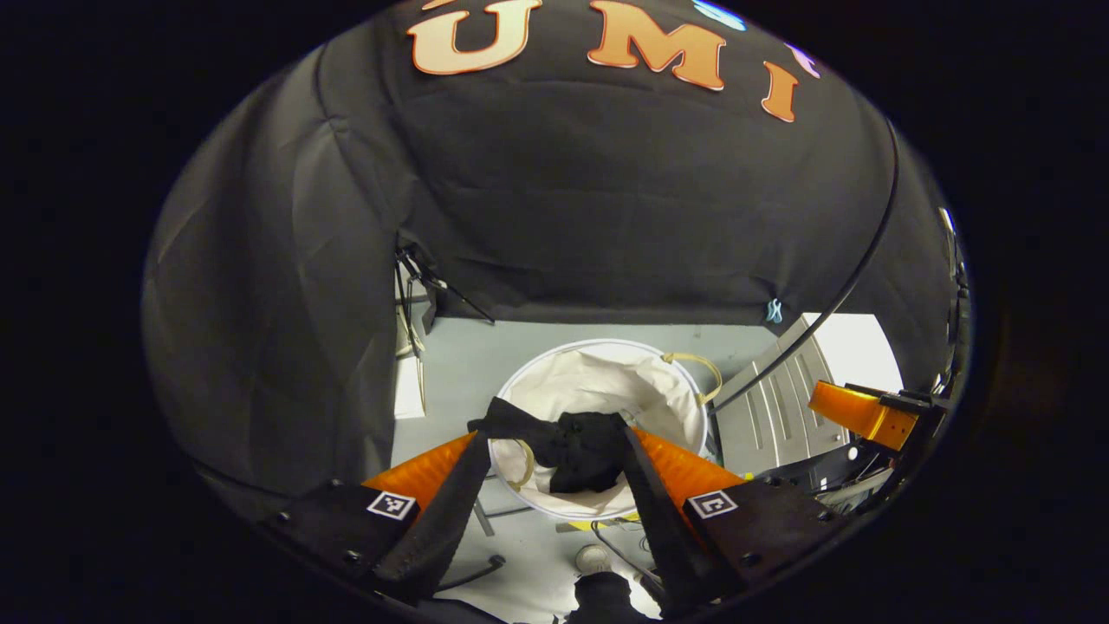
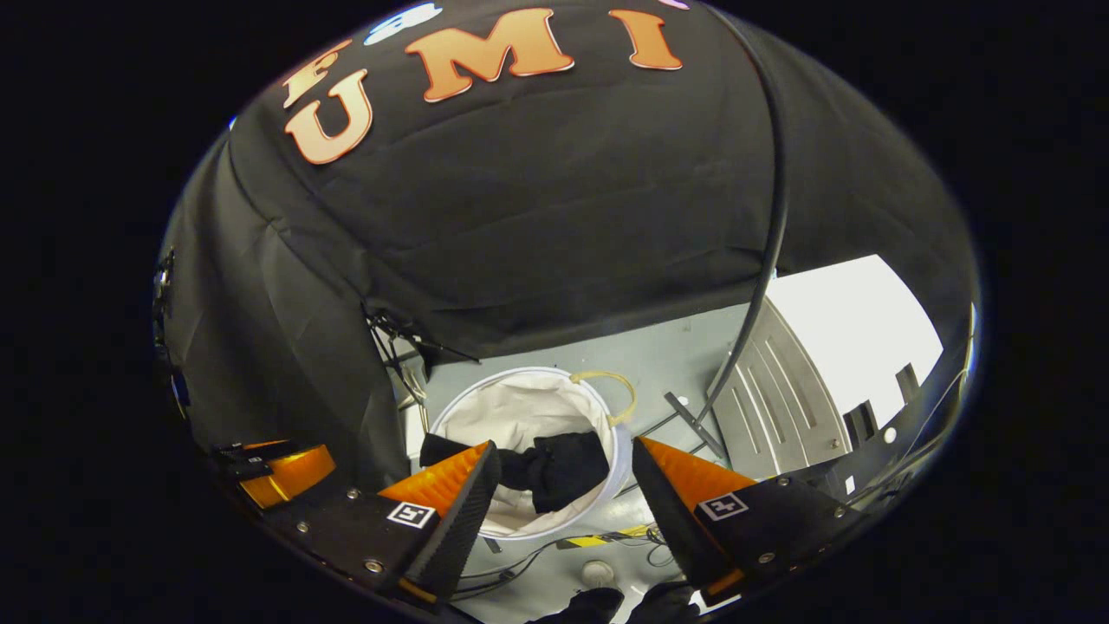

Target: Grasp the clothes on the hanger with both hands and then place them into the laundry hamper below.

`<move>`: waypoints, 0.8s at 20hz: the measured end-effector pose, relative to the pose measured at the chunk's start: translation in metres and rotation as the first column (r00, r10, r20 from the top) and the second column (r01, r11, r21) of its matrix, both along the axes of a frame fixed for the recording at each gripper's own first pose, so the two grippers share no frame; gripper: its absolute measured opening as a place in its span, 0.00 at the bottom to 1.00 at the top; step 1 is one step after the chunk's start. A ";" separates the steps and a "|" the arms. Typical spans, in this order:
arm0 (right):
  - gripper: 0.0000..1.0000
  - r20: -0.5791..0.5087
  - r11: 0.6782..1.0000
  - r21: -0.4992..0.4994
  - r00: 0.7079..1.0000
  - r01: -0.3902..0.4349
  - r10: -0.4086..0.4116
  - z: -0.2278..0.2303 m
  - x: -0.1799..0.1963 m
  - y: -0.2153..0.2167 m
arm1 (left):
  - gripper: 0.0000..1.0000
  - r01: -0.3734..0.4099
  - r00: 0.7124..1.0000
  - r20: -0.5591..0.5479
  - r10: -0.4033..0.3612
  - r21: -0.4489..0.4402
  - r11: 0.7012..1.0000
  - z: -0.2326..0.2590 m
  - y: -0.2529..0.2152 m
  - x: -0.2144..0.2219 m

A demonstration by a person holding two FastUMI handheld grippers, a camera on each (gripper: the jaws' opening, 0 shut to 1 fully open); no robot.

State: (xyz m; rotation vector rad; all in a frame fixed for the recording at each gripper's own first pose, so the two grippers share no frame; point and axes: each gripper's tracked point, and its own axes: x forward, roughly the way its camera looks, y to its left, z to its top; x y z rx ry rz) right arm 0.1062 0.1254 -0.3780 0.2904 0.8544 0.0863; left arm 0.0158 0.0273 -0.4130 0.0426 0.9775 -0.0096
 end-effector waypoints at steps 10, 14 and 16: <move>0.94 0.166 0.997 -0.013 0.983 0.077 -0.074 0.097 -0.050 -0.064 | 0.98 0.021 0.978 0.208 -0.019 -0.008 1.000 0.112 -0.007 -0.023; 0.94 0.209 0.994 -0.033 0.974 0.101 -0.092 0.141 -0.073 -0.086 | 0.98 0.038 0.950 0.312 -0.034 -0.007 0.999 0.168 -0.012 -0.025; 0.94 0.245 0.994 -0.041 0.965 0.105 -0.092 0.169 -0.079 -0.093 | 0.98 0.051 0.932 0.359 -0.043 -0.014 0.999 0.195 -0.020 -0.023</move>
